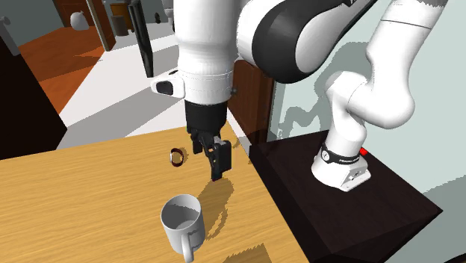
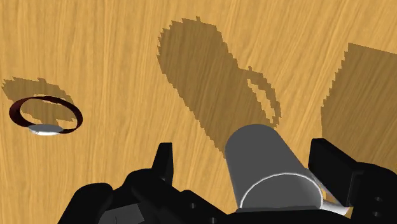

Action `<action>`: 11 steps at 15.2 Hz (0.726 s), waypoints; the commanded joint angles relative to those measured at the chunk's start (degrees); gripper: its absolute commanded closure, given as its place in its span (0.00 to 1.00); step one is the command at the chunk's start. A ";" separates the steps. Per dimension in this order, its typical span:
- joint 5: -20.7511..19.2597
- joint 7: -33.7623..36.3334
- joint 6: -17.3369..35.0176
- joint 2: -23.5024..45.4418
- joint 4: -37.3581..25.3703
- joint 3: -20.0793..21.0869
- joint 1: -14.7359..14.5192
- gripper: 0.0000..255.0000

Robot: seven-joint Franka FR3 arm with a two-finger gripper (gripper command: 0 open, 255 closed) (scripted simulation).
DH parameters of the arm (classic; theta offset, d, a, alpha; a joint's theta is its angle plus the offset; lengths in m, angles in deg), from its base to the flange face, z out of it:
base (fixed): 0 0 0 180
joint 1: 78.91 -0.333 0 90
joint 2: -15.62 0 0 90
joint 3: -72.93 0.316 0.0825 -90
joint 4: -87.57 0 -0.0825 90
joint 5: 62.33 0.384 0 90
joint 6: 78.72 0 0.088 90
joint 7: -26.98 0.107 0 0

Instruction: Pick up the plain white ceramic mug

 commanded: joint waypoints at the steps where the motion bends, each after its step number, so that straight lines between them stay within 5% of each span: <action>1: 0.40 -0.25 2.98 3.93 -2.33 0.16 -0.21 0.00; 6: 1.19 -0.51 8.89 13.50 -9.15 0.83 -0.93 0.00; 11: 1.12 -0.53 11.99 15.26 -7.90 0.86 -0.99 0.00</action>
